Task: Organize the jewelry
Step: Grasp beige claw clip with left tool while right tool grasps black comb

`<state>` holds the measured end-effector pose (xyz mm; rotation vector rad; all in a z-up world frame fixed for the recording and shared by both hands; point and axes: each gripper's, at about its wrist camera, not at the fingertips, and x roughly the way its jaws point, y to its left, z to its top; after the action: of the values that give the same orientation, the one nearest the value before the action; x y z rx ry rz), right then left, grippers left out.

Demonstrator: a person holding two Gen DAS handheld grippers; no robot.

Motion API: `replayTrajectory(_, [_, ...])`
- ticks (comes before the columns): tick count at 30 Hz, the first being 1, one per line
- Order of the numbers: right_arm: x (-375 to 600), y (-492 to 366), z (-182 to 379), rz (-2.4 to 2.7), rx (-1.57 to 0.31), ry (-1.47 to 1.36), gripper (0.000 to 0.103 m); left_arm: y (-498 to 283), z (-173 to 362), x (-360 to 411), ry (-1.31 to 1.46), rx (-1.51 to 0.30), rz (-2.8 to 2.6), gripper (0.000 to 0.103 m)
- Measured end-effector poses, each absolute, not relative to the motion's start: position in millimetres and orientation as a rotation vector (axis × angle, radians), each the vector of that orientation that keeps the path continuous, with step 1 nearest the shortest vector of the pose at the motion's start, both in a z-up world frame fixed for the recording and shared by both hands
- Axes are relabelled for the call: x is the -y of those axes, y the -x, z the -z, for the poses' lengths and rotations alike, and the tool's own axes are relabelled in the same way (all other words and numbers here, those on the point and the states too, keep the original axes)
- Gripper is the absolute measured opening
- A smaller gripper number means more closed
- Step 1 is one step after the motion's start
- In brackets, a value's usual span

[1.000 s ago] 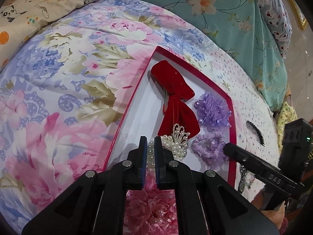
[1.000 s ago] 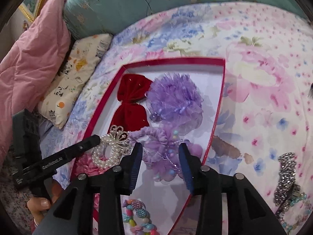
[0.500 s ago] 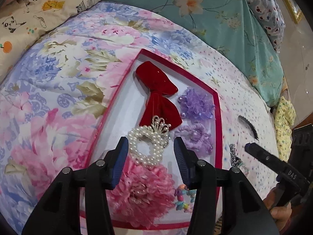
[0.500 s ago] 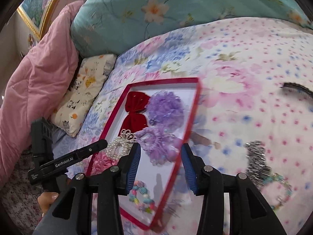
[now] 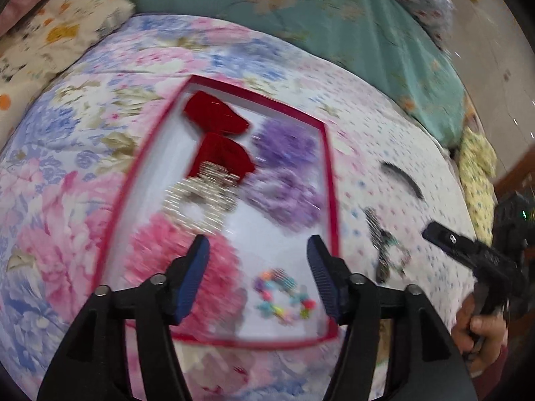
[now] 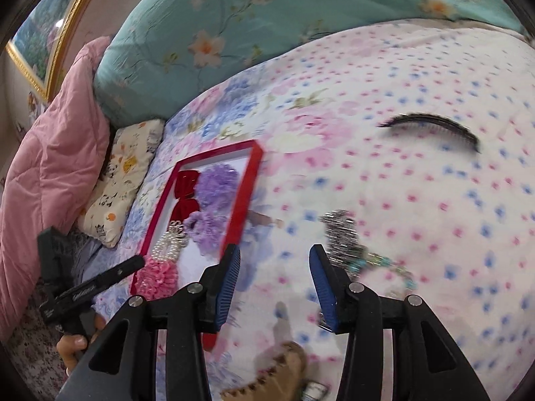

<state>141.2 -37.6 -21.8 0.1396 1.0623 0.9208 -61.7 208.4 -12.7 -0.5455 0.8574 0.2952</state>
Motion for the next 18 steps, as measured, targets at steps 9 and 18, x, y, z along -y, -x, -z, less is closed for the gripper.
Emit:
replayTrajectory(9, [89.7, -154.9, 30.0, -0.831, -1.071, -0.160, 0.048, 55.0, 9.5, -130.6, 0.482, -0.918, -0.099, 0.075])
replayTrajectory(18, [124.5, -168.2, 33.6, -0.796, -1.070, -0.106, 0.049, 44.8, 22.1, -65.5, 0.387, -1.018, 0.030, 0.075])
